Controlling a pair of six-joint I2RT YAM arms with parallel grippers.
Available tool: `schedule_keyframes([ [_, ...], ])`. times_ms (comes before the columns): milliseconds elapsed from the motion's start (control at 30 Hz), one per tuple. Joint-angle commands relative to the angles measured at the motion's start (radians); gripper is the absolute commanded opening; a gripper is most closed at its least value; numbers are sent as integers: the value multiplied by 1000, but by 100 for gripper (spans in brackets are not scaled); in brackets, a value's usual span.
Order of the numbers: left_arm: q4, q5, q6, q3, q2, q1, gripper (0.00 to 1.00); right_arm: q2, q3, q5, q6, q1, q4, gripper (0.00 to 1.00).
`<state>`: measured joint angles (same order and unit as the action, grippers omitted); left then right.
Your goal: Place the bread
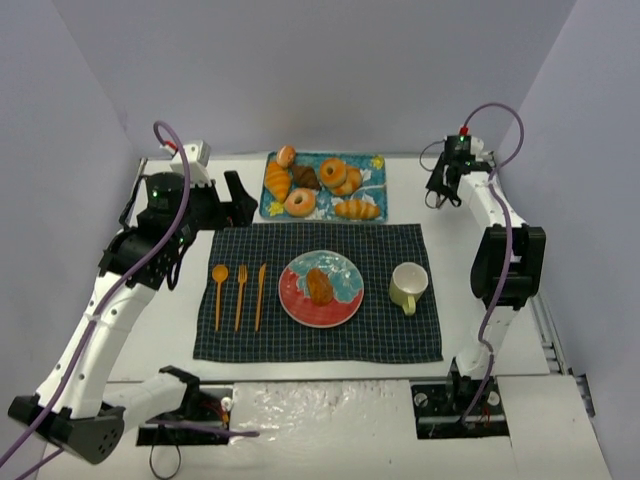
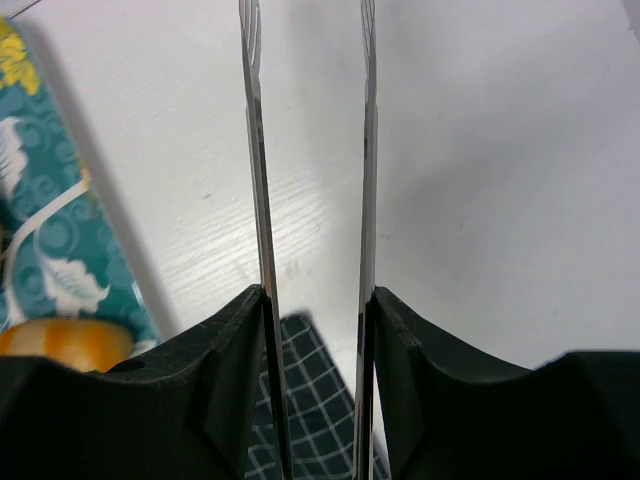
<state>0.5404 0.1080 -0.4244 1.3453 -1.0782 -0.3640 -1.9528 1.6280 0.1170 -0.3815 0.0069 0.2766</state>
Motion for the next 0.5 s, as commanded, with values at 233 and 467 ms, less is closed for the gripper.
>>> schedule_keyframes([
  [233, -75, 12, -5, 25, 13, 16, 97, -168, 111, 96, 21, -74, -66, 45],
  [467, -83, 18, -8, 22, 8, 18, 97, -189, 101, 120, 36, -84, -66, 51],
])
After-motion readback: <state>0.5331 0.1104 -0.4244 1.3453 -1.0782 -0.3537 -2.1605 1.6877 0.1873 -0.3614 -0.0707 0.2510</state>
